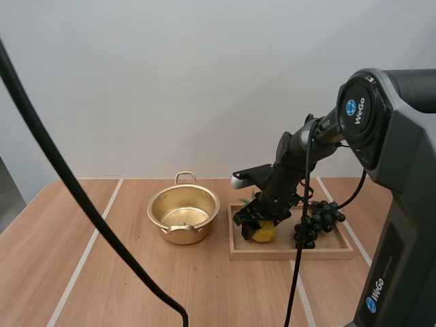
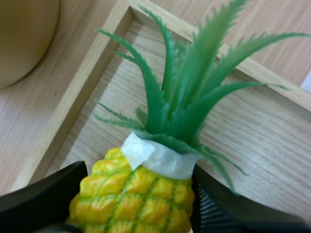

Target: Open the pot, put the pineapple inside, and close it

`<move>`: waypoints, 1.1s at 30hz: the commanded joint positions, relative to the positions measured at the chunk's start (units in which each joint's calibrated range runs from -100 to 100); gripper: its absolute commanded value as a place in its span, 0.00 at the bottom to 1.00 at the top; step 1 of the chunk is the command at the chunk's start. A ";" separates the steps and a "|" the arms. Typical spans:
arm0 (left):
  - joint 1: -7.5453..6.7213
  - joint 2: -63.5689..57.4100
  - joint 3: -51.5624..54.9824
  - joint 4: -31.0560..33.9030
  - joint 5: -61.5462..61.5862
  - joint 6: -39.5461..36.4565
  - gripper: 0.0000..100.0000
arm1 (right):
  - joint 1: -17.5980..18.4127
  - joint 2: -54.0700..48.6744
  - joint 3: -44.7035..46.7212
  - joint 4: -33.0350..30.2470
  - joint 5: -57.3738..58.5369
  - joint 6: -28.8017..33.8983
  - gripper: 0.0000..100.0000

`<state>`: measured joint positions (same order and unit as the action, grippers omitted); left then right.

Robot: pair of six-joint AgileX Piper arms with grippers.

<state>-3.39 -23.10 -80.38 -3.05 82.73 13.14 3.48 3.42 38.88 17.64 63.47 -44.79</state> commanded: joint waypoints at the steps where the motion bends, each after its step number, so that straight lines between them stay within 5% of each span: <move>1: -0.14 0.15 -0.12 0.76 -0.29 0.10 0.00 | 0.01 1.61 0.95 0.68 3.78 1.93 0.00; 10: -0.14 0.15 -0.12 0.76 -0.07 0.34 0.00 | 0.01 -0.69 -2.09 -0.81 9.18 1.93 0.00; 20: -0.14 0.15 -0.12 0.76 -0.07 0.42 0.00 | 0.01 -16.63 -9.50 -0.34 11.84 1.93 0.00; 33: -0.14 0.15 -0.12 0.76 -0.07 0.54 0.00 | 0.01 -32.28 -16.88 3.24 2.28 1.93 0.00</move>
<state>-3.39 -23.10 -80.38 -3.05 82.93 13.52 3.48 -26.75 22.51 19.36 70.09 -42.73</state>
